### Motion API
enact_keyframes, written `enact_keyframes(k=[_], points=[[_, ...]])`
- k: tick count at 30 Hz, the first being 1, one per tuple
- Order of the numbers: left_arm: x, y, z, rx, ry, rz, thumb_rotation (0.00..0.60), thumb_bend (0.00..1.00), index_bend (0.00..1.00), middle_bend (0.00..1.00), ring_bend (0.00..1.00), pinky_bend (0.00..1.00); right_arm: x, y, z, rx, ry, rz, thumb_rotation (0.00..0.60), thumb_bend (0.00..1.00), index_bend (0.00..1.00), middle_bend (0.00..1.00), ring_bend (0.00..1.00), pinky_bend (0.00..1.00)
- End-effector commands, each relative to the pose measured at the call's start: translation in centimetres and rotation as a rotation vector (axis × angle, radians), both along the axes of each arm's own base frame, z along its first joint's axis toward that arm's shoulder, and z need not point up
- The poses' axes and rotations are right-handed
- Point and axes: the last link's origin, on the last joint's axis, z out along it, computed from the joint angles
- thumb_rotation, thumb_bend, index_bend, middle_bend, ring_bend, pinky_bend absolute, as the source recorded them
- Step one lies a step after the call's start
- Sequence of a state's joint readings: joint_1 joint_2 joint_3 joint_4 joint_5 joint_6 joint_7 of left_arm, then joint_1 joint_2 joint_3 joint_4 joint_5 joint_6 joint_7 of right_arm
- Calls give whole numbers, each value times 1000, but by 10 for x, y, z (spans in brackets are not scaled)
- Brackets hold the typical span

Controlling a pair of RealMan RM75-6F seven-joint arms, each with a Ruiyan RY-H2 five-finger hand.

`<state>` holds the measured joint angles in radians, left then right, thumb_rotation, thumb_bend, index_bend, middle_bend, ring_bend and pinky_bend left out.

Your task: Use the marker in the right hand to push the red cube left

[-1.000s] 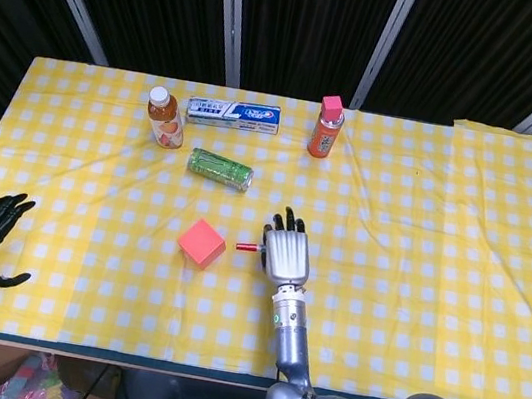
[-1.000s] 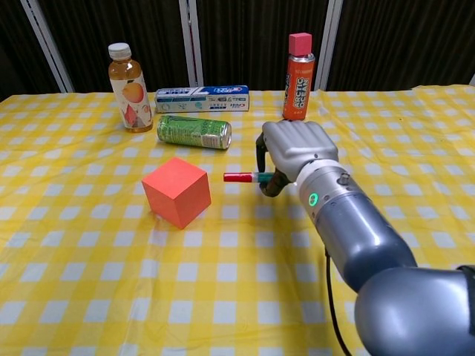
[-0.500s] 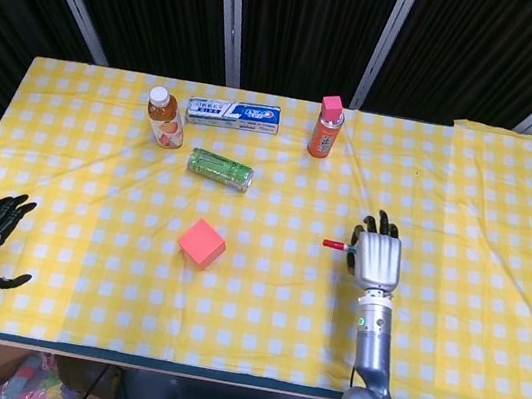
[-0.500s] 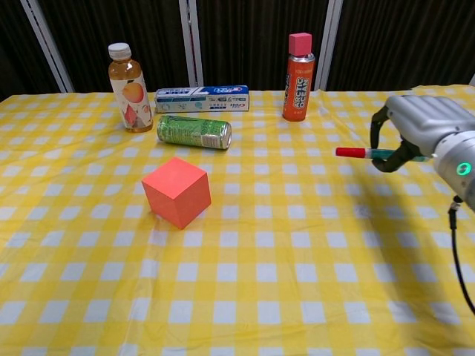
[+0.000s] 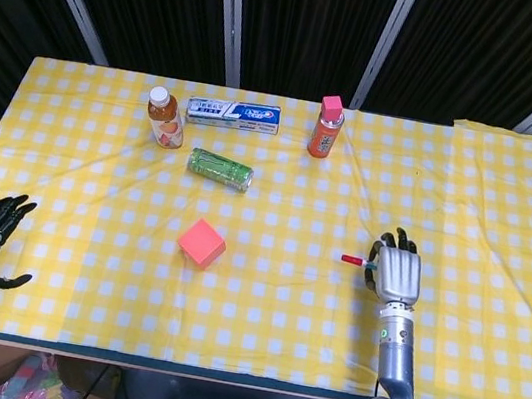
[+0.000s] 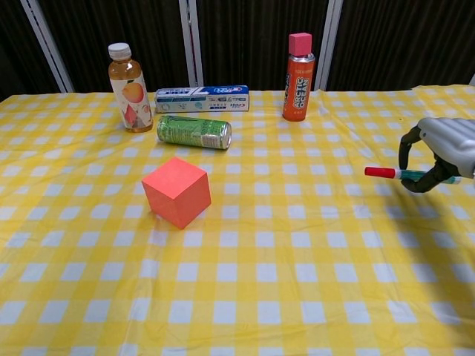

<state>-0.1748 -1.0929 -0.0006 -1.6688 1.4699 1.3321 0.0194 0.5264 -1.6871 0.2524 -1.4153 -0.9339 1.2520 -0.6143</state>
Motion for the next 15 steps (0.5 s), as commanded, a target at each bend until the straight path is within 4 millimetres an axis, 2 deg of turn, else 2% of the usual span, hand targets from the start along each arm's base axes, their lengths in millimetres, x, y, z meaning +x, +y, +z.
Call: enact_keyframes(k=[1,6,8,12,15], points=[[0,0,0,-1,1,1,600,0,28,0,0,57,3,1,-4,16,-9,13,600,411,446,270,114,196],[-1,0,0,-2,1,5,600,0,28,0,0,57,12,4,-8,24,-4,34,600,397,88,135,49,165],[-1,1,0,-2,0,6,600,0,28,0,0,57,17,6,-8,15,-14,33,600,392,45,120,37,154],[-2,1,1,3,-3,8,600,0,27,0,0,57,26,9,1,1,-12,50,600,393,27,105,18,137],[-2,1,3,16,-13,9,600,0,24,0,0,57,30,14,21,-31,-4,85,600,393,27,93,6,137]])
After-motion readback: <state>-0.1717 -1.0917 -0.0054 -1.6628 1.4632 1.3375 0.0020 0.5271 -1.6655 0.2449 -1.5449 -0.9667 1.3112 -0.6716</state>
